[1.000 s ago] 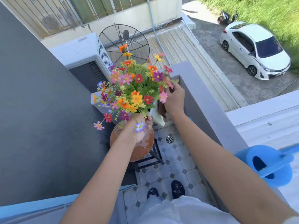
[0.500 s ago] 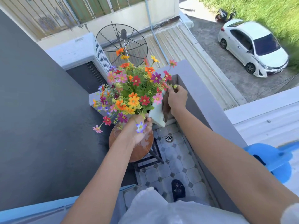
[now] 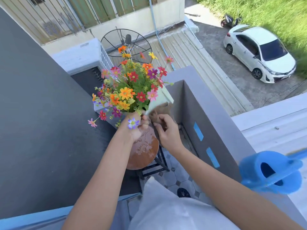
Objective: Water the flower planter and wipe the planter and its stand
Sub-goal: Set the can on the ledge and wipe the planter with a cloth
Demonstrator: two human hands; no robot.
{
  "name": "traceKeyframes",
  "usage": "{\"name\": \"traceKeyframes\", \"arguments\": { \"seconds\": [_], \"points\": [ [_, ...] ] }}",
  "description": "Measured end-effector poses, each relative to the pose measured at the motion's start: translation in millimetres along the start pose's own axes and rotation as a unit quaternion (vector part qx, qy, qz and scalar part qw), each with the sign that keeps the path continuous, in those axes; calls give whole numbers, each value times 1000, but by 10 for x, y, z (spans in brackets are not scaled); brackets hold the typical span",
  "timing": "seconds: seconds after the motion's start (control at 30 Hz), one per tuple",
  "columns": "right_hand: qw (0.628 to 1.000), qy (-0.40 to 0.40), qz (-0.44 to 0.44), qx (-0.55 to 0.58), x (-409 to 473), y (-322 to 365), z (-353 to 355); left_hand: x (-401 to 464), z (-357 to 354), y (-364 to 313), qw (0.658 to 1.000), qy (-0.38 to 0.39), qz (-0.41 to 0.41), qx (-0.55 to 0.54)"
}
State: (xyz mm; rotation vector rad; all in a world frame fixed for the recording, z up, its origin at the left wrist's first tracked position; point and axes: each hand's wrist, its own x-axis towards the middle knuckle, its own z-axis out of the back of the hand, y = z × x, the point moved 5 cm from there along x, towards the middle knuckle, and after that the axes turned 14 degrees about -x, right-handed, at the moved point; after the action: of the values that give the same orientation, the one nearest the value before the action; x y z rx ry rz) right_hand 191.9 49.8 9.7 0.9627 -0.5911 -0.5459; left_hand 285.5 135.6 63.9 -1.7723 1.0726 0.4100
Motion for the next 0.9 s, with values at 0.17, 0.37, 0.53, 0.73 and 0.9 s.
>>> {"name": "traceKeyframes", "arguments": {
  "seconds": [0.17, 0.37, 0.53, 0.73, 0.9],
  "points": [
    [997, 11, -72, 5, 75, -180, -44, 53, 122, 15, 1000, -19, -9, 2],
    [997, -55, -40, 42, 451, 248, 130, 76, 273, 134, 994, -67, -53, 65],
    [990, -93, -76, 79, 715, 175, 344, 772, 1065, 298, 993, -96, 9, 62],
    [994, -37, -75, 74, 959, 163, 658, 8, 395, 1, 978, -58, -104, 173],
    [974, 86, -147, 148, 1128, 77, 729, 132, 664, -270, 959, -72, -148, 232]
  ]
}}
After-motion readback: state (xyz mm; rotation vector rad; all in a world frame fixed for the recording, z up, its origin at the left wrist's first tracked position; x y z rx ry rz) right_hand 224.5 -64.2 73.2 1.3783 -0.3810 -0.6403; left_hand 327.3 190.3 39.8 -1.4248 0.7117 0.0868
